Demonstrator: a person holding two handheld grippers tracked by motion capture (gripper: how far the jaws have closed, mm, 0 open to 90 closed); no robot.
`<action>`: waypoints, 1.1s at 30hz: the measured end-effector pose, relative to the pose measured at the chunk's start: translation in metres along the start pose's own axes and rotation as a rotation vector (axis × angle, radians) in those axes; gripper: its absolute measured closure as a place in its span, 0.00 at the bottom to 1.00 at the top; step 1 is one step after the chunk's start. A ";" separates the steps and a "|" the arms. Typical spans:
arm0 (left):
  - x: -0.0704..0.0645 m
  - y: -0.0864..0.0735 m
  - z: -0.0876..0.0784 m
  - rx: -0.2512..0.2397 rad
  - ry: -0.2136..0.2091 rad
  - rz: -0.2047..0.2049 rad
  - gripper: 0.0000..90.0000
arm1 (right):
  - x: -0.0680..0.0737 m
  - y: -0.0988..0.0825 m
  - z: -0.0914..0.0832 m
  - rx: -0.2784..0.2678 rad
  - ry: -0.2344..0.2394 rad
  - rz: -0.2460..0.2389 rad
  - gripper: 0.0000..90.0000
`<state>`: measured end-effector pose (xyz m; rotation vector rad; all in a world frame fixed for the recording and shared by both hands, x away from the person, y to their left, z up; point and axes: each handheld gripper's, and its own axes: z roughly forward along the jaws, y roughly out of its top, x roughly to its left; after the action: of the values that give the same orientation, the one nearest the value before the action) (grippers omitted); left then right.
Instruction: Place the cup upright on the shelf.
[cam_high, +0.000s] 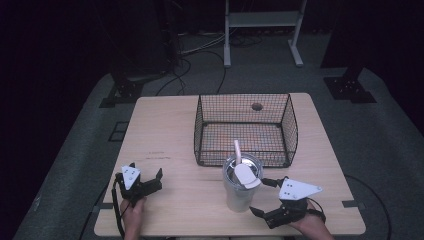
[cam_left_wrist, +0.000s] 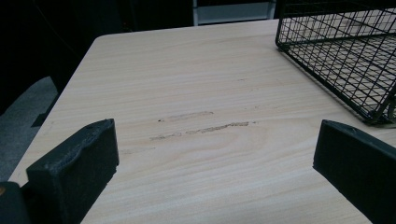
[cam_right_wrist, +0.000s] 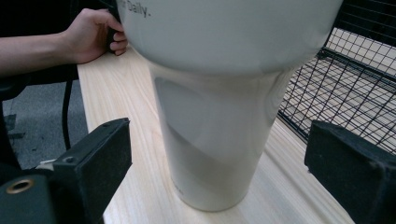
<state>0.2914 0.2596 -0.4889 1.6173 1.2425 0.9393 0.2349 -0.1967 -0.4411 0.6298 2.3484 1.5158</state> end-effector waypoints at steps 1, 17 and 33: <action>0.000 0.000 0.000 0.000 0.000 0.000 0.00 | 0.000 0.000 0.003 -0.007 0.003 0.009 0.07; 0.000 0.000 0.000 0.001 0.000 0.000 0.00 | 0.000 -0.001 0.030 -0.077 0.027 0.045 0.07; 0.000 0.000 0.000 0.002 0.000 0.001 0.00 | 0.000 -0.004 0.049 -0.143 0.006 0.065 0.07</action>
<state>0.2914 0.2595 -0.4889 1.6194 1.2433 0.9384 0.2562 -0.1591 -0.4651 0.6726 2.2191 1.6977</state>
